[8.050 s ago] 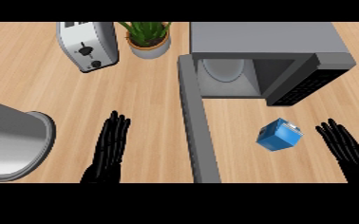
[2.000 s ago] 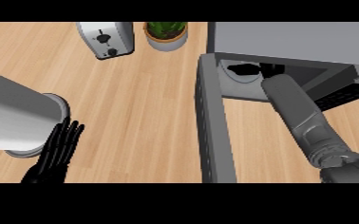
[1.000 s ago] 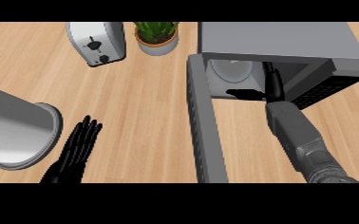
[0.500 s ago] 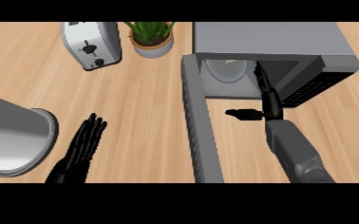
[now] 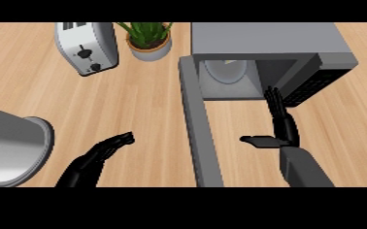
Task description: Pick up the milk, place it into the microwave and close the microwave
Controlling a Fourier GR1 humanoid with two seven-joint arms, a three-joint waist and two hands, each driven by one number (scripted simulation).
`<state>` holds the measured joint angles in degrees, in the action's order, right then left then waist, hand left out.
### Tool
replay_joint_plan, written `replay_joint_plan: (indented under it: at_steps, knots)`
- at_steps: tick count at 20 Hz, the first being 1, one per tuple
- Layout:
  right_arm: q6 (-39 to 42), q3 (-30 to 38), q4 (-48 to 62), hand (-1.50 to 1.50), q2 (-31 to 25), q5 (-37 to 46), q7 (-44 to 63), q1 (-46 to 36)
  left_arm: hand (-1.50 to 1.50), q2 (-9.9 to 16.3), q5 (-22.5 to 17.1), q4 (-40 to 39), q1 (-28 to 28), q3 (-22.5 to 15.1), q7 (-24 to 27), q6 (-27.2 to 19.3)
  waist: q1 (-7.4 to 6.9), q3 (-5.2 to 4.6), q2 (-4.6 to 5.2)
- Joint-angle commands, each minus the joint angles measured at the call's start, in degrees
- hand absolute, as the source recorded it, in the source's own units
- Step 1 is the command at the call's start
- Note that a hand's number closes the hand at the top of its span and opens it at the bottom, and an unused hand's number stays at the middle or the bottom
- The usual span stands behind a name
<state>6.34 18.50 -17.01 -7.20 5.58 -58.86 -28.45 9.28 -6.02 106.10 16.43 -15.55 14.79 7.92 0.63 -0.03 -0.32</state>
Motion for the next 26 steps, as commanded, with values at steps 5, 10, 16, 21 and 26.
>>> replay_joint_plan:
  at_steps: [5,10,16,21,26]
  knots:
    - [11.3,-2.2,-13.8,-1.5,-1.8,-3.5,-0.4,10.3,1.5,2.0,6.3,-5.9,-3.2,-1.8,-0.3,1.2,1.02,-0.1,-0.19]
    - [13.4,-2.8,-24.8,-1.5,-4.2,-6.8,5.2,16.0,1.5,3.3,13.6,-6.7,-7.0,-6.3,-2.7,1.4,1.83,-0.12,-0.32]
    - [15.5,-4.5,-42.0,-1.5,-4.1,-11.8,13.2,25.8,1.5,1.7,19.0,-11.6,-8.2,-13.2,-3.2,3.2,0.98,-0.1,-0.08]
    - [17.6,-3.9,-58.0,-1.5,-5.2,-17.6,19.2,35.8,1.5,-6.4,22.6,-21.2,-13.1,-17.5,-1.5,0.3,0.89,-0.09,0.08]
    - [19.6,-6.7,-73.0,-1.5,-3.6,-20.9,24.7,44.8,1.5,-9.1,21.2,-31.1,-21.0,-23.7,-1.6,-7.1,1.25,-0.1,0.23]
